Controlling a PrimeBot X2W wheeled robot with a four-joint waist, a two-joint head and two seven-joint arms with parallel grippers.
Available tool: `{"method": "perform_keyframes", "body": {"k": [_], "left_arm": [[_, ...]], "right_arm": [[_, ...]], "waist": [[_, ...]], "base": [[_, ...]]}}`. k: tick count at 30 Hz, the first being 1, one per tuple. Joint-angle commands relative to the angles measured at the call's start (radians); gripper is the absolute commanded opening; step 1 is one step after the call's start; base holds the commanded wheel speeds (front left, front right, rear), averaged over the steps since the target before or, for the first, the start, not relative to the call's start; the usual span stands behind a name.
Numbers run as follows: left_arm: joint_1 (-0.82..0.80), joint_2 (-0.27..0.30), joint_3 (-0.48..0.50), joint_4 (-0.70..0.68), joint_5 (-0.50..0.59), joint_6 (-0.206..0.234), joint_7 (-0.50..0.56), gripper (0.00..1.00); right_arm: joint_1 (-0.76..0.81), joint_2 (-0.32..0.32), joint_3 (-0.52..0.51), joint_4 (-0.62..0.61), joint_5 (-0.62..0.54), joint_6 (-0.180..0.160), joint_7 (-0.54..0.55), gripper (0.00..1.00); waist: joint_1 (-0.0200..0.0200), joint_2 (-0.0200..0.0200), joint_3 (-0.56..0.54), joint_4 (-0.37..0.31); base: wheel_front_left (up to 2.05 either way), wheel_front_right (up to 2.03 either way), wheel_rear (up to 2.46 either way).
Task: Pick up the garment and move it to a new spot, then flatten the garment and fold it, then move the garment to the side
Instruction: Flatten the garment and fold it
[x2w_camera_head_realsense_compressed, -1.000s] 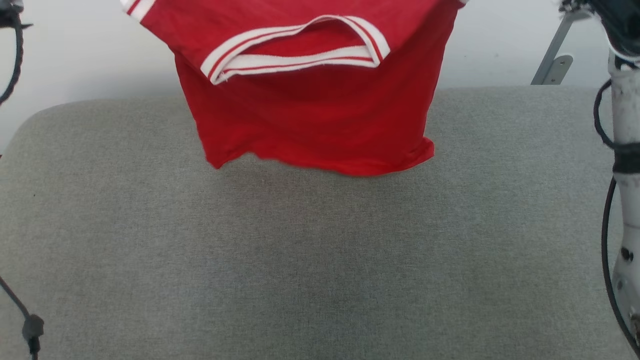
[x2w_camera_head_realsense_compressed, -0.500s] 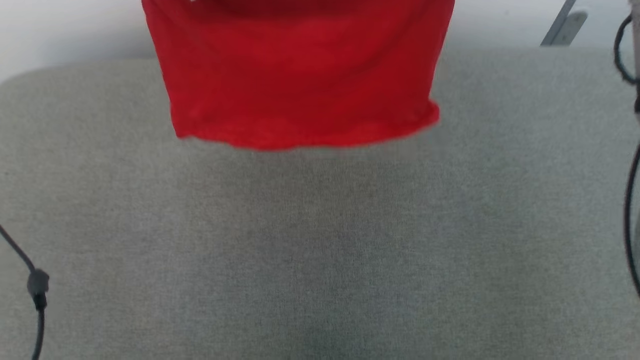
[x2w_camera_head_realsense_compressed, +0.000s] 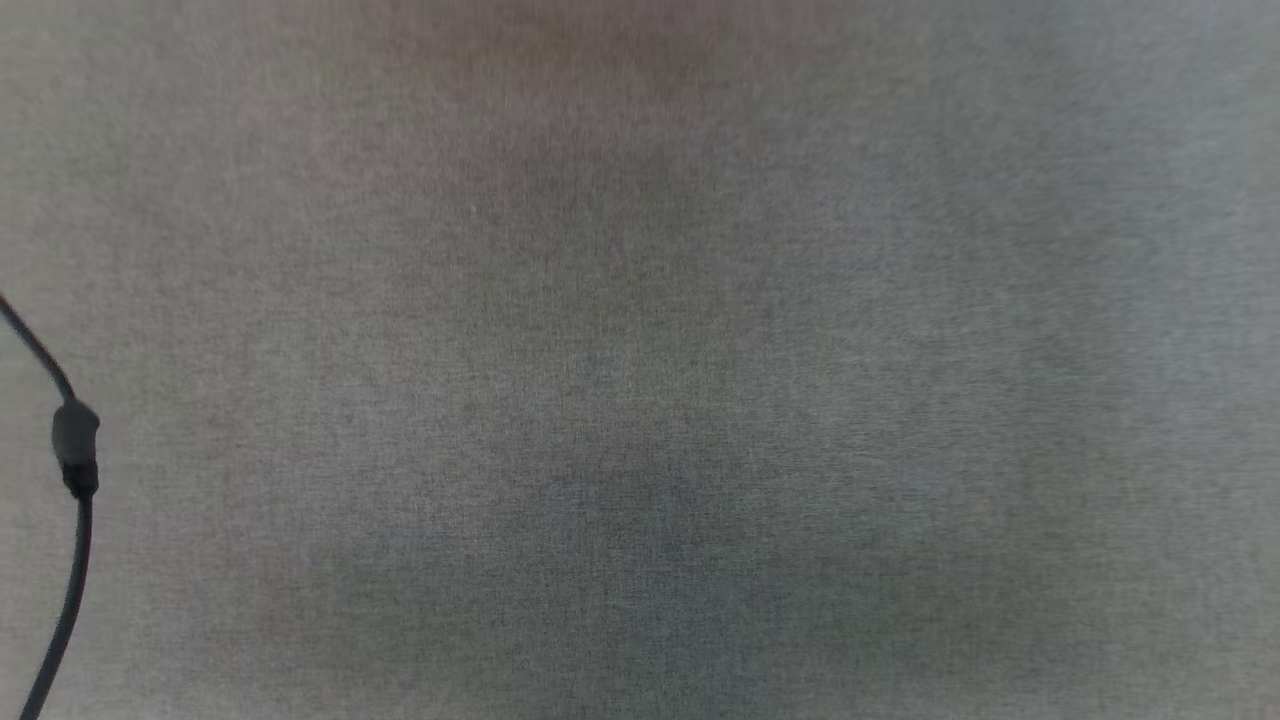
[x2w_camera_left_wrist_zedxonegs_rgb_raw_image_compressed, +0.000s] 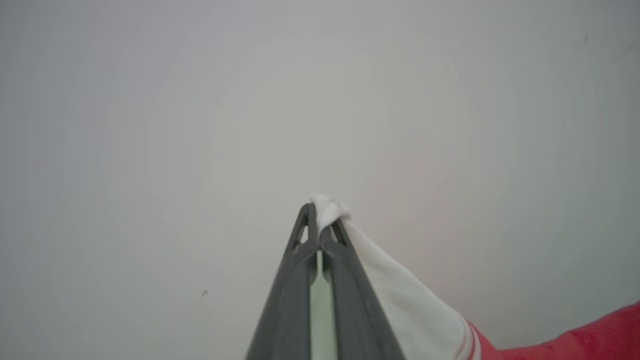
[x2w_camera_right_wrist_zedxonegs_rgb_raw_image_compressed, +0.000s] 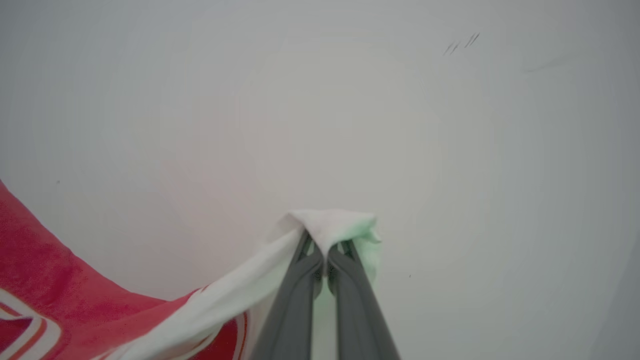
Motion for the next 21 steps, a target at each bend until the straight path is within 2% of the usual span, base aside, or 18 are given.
{"method": "perform_keyframes", "body": {"k": [1, 6, 10, 11, 15, 18, 21], "left_arm": [[-0.023, -0.005, 0.004, 0.012, 0.016, -0.007, -0.027, 0.0], [-0.001, -0.031, -0.002, 0.061, 0.055, -0.042, -0.075, 0.0], [0.063, -0.049, -0.014, 0.129, 0.049, -0.062, -0.062, 0.0], [0.106, -0.063, -0.036, 0.159, 0.054, -0.072, -0.036, 0.0], [0.201, -0.073, -0.078, 0.208, 0.049, -0.081, 0.096, 0.0], [0.27, -0.067, -0.104, 0.221, 0.035, -0.086, 0.225, 0.0], [0.351, -0.051, -0.128, 0.209, 0.019, -0.088, 0.331, 0.0]], "right_arm": [[-0.021, -0.002, 0.007, 0.016, -0.036, 0.0, -0.019, 0.0], [-0.022, 0.032, 0.012, 0.094, -0.101, 0.0, -0.045, 0.0], [0.019, 0.066, 0.055, 0.18, -0.051, 0.0, -0.032, 0.0], [0.047, 0.081, 0.072, 0.207, 0.016, 0.0, -0.001, 0.0], [0.126, 0.084, 0.142, 0.197, 0.153, 0.0, 0.098, 0.0], [0.207, 0.056, 0.21, 0.132, 0.267, 0.0, 0.194, 0.0], [0.304, -0.001, 0.268, 0.027, 0.388, 0.0, 0.312, 0.0]], "waist": [[0.0, 0.0, 0.054, 0.01], [0.0, 0.0, 0.098, 0.026], [0.0, 0.0, 0.097, 0.036], [0.0, 0.0, 0.089, 0.045], [0.0, 0.0, 0.061, 0.057], [0.0, 0.0, 0.031, 0.061], [0.0, 0.0, 0.0, 0.063]], "base": [[0.0, 0.0, 0.0], [0.0, 0.0, 0.0], [0.0, 0.0, 0.0], [0.0, 0.0, 0.0], [0.0, 0.0, 0.0], [0.0, 0.0, 0.0], [0.0, 0.0, 0.0]]}}
